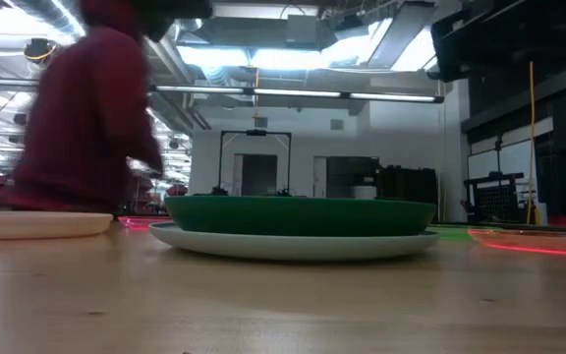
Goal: Stack plastic plates
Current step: Stack the light orange plate on top of the pink plate
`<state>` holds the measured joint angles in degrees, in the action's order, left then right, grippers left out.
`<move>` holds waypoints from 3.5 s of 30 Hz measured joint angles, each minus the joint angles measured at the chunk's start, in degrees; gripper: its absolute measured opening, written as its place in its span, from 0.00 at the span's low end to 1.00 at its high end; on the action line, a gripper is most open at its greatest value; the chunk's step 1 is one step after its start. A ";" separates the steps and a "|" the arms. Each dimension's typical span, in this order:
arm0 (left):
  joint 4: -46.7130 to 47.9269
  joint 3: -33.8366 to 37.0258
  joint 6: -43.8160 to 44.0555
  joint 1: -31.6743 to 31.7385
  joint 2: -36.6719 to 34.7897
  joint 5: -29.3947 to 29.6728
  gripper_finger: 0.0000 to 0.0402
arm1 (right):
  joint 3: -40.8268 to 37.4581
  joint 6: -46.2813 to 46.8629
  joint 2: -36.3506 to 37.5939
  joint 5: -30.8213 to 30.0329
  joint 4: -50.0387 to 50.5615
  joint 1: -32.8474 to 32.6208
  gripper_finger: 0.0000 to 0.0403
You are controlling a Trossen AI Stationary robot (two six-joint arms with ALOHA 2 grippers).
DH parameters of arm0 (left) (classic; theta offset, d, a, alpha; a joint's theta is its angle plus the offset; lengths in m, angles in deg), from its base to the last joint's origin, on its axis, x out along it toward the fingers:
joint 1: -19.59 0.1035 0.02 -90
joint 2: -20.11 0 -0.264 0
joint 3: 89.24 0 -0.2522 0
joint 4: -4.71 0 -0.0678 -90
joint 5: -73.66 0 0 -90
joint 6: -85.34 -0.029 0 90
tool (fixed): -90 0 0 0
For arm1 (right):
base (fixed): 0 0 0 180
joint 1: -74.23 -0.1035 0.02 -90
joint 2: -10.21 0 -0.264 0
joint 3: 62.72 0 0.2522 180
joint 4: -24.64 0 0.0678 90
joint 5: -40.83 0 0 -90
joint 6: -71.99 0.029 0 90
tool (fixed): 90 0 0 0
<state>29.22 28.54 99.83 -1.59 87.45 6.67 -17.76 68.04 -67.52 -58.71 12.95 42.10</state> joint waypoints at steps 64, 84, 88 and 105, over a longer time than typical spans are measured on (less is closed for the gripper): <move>38.70 -0.03 49.51 1.78 21.88 -7.72 0.28 | 0.00 8.17 -0.02 -7.98 8.57 2.91 0.29; 37.91 -0.03 47.82 2.99 26.99 -8.38 0.13 | 0.00 8.17 -0.04 -8.00 8.50 2.91 0.29; 38.22 -0.03 46.21 3.01 26.97 -8.10 0.03 | 0.00 8.28 -0.02 -8.00 8.50 2.91 0.29; 53.83 -12.60 41.49 -2.55 26.71 -2.74 0.02 | 0.00 8.34 -0.04 -8.00 8.98 2.91 0.29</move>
<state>83.04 15.94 141.31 -4.15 114.15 3.93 -17.76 76.39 -67.57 -66.71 21.93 45.02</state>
